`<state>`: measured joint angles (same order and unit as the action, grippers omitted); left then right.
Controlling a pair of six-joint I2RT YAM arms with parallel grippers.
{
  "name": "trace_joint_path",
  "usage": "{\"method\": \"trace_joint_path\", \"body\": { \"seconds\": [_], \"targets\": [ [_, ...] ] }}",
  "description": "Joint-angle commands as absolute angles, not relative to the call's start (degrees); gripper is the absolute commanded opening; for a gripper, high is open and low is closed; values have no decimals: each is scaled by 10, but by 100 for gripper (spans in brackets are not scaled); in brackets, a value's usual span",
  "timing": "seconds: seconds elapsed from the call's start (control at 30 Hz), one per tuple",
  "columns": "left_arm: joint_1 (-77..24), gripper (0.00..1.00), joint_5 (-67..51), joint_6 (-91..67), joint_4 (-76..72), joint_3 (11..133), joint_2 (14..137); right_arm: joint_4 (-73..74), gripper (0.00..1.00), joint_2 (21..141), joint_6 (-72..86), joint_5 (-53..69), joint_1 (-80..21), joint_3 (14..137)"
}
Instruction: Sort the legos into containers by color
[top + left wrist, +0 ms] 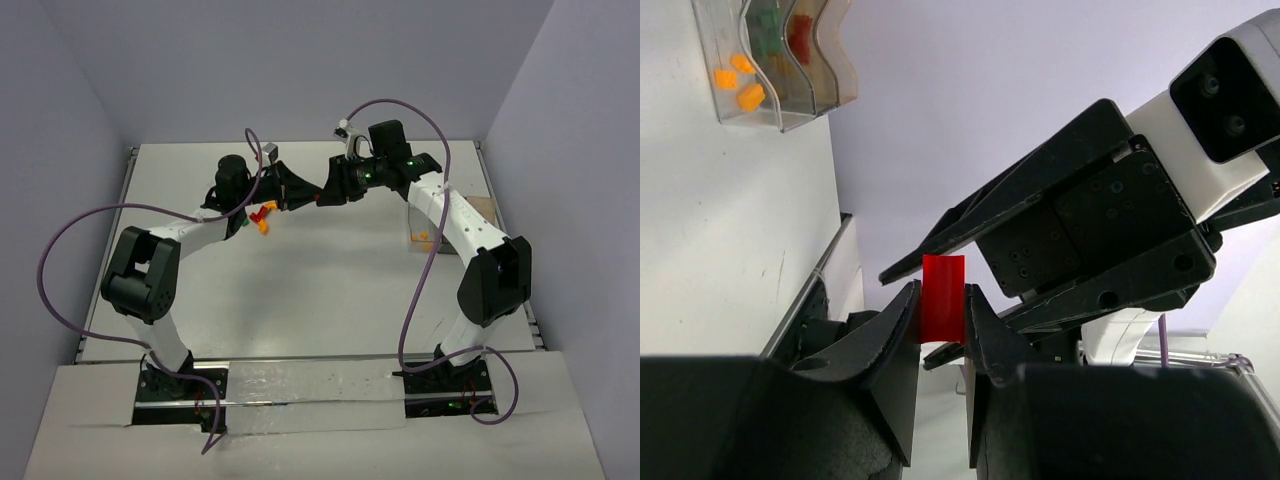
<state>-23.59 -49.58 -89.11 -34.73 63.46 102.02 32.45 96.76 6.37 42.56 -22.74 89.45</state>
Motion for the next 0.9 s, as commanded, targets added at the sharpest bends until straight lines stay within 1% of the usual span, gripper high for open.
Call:
{"method": "trace_joint_path", "body": {
  "seconds": [0.0,0.1,0.27,0.4,0.63,0.87],
  "targets": [
    [-241,0,-503,-873,-346,656,997,307,46,939,65,445,-229,904],
    [-240,0,-504,-867,-341,657,996,303,39,939,71,451,-229,901],
    [-241,0,-503,-861,-333,657,996,306,33,940,67,442,-229,901],
    [-239,0,-502,-855,-323,661,997,314,22,939,56,429,-229,900],
    [-223,0,-493,-809,-274,681,998,336,10,918,27,410,-227,881],
    [-190,0,-474,-730,-213,710,1000,375,6,880,-12,405,-192,842]
  ]
}}
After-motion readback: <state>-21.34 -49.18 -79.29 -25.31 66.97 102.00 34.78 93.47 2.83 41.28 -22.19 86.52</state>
